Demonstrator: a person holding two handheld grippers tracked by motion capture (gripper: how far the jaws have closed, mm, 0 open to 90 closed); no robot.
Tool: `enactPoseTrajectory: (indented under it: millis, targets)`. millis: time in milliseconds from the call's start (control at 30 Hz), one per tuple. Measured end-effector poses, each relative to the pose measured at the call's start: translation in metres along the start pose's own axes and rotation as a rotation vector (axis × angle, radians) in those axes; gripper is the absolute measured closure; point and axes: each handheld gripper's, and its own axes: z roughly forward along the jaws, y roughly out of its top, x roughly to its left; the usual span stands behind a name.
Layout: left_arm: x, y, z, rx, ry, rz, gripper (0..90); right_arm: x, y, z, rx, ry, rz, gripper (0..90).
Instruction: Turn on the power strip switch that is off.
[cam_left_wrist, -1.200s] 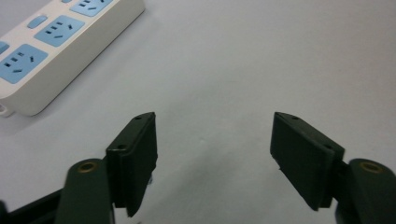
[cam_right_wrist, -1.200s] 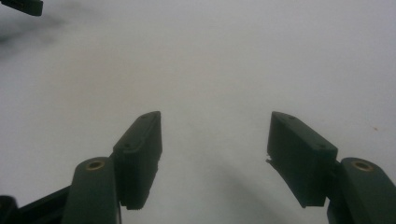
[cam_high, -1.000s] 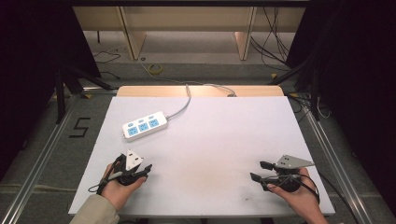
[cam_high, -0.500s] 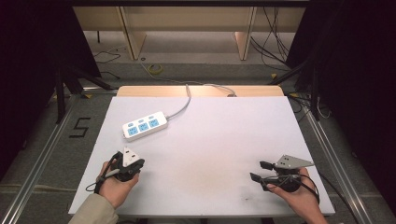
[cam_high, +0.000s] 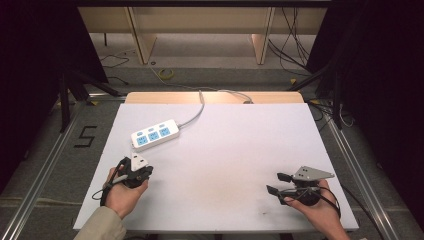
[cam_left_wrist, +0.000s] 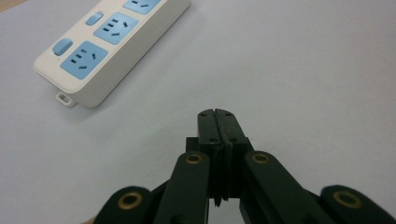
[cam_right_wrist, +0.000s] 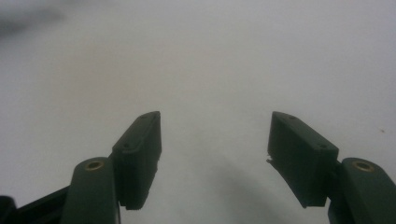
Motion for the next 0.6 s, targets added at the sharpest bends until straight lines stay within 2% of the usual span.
enactPoseTrajectory:
  millis: [600]
  targets:
    - [0.015, 0.007, 0.005, 0.015, 0.027, -0.019, 89.9, -0.001, 0.0, 0.001, 0.003, 0.001, -0.002, 35.7]
